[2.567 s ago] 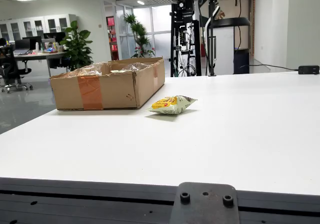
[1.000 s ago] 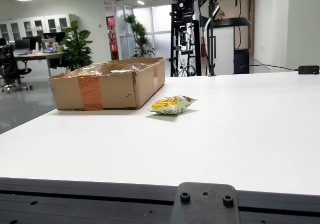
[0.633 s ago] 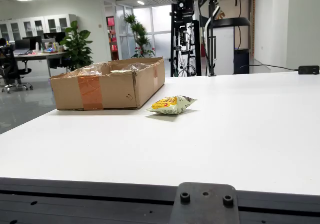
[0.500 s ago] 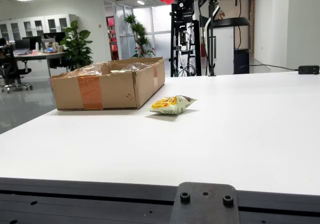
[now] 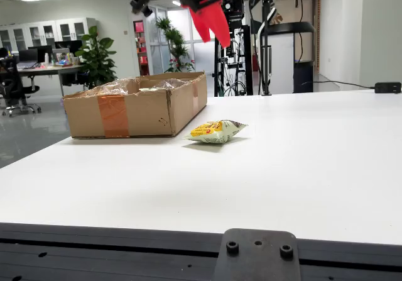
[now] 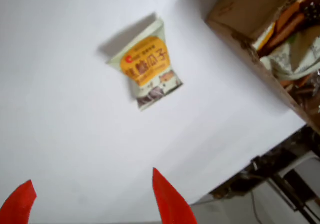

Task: Grasp a snack and put it in the bin.

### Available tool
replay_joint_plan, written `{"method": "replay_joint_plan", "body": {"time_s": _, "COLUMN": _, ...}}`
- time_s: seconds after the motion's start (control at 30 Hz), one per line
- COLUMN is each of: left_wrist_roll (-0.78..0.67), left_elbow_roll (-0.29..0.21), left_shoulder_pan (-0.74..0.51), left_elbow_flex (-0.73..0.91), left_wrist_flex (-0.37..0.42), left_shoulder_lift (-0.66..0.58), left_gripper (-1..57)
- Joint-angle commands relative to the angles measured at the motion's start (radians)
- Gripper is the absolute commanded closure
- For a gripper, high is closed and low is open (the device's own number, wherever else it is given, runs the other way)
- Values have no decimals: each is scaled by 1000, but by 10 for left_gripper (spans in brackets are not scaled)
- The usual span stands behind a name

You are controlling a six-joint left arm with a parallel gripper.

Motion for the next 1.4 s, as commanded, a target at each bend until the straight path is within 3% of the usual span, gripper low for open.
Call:
{"method": "replay_joint_plan", "body": {"time_s": 0.03, "left_wrist_roll": 12, "left_elbow_roll": 4, "left_shoulder_pan": 14, "left_elbow_flex": -29, "left_wrist_flex": 12, "left_shoulder_lift": 55, "left_gripper": 106}}
{"method": "replay_joint_plan", "body": {"time_s": 0.3, "left_wrist_roll": 12, "left_elbow_roll": 38, "left_shoulder_pan": 45, "left_elbow_flex": -109, "left_wrist_flex": 24, "left_shoulder_lift": 168, "left_gripper": 76}}
{"method": "replay_joint_plan", "body": {"time_s": 0.7, "left_wrist_roll": 12, "left_elbow_roll": 60, "left_shoulder_pan": 80, "left_elbow_flex": -399, "left_wrist_flex": 28, "left_shoulder_lift": 439, "left_gripper": 55}}
{"method": "replay_joint_plan", "body": {"time_s": 1.0, "left_wrist_roll": 12, "left_elbow_roll": 90, "left_shoulder_pan": 117, "left_elbow_flex": -455, "left_wrist_flex": 29, "left_shoulder_lift": 489, "left_gripper": 54}}
{"method": "replay_joint_plan", "body": {"time_s": 1.4, "left_wrist_roll": 12, "left_elbow_roll": 91, "left_shoulder_pan": 117, "left_elbow_flex": -507, "left_wrist_flex": 28, "left_shoulder_lift": 555, "left_gripper": 54}}
